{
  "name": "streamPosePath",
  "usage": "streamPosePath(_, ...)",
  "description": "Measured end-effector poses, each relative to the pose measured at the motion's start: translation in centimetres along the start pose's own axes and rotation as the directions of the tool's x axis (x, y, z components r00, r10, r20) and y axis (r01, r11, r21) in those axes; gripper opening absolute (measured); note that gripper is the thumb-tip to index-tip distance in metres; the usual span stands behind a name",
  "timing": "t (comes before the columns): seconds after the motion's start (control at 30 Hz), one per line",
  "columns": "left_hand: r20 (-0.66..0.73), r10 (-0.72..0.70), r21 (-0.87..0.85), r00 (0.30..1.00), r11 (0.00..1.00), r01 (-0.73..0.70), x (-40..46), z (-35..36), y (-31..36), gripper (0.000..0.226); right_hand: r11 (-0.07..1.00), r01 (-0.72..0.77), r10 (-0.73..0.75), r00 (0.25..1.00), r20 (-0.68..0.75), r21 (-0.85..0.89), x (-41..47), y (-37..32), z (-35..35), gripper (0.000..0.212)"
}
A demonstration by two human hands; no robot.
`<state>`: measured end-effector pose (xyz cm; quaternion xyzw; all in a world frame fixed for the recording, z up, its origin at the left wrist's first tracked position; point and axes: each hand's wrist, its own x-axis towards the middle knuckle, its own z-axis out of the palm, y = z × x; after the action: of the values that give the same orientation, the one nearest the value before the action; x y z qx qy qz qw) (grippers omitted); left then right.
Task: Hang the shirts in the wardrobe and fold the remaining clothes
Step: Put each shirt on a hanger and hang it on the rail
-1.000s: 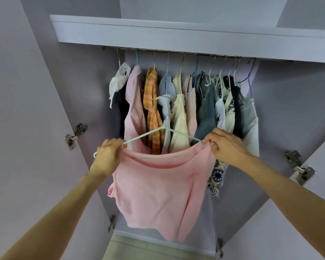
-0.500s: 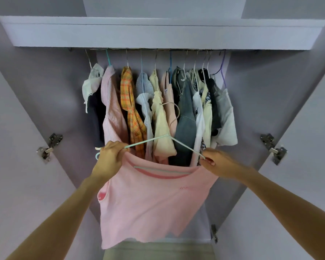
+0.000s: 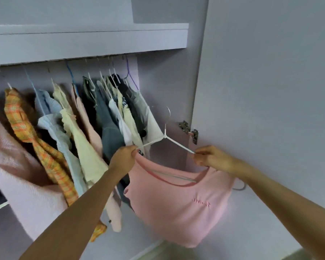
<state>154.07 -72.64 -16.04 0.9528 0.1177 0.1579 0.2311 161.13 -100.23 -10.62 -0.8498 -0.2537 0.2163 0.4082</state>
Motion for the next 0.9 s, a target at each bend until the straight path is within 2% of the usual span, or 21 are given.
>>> streamPosePath(0.1, 0.042, 0.053, 0.059, 0.998, 0.997, -0.055, 2.8, 1.1, 2.8, 0.025, 0.99, -0.103, 0.088, 0.986, -0.144, -0.094, -0.4, 0.0, -0.8, 0.036)
streamPosePath(0.17, 0.023, 0.067, 0.179, 0.997, 0.981, -0.07, 4.5, 1.3, 4.5, 0.029, 0.976, -0.172, 0.141, 0.968, -0.21, -0.135, -0.1, 0.1, -0.8, 0.033)
streamPosePath(0.33, -0.033, 0.131, 0.421, 0.991, 0.901, -0.105, 8.0, -0.3, 6.1, 0.043, 0.954, -0.289, 0.256, 0.927, -0.275, -0.085, 1.7, -0.1, -0.5, 0.018)
streamPosePath(0.43, 0.045, 0.133, 0.531, 0.99, 0.836, -0.137, 10.1, -1.5, 6.3, 0.058, 0.953, -0.294, 0.258, 0.917, -0.303, -0.077, 3.0, -0.7, -0.6, 0.014)
streamPosePath(0.53, 0.147, 0.071, 0.602, 0.987, 0.785, -0.146, 12.3, -2.0, 6.6, 0.072, 0.97, -0.236, 0.203, 0.921, -0.331, -0.061, 4.6, -1.4, -0.7, 0.015)
streamPosePath(0.63, 0.191, 0.051, 0.625, 0.98, 0.764, -0.162, 14.2, -2.0, 6.4, 0.057, 0.989, -0.143, 0.117, 0.925, -0.363, -0.045, 6.7, -2.5, -0.8, 0.015)
streamPosePath(0.77, 0.168, 0.046, 0.542, 0.985, 0.83, -0.132, 14.4, -2.1, 4.9, 0.05, 0.994, -0.05, 0.013, 0.931, -0.364, -0.093, 9.5, -4.3, -0.8, 0.03)
streamPosePath(0.9, 0.077, 0.045, 0.52, 0.996, 0.851, -0.079, 14.0, -2.3, 2.6, 0.053, 0.969, 0.003, -0.102, 0.915, -0.389, -0.247, 12.8, -6.0, -0.7, 0.018)
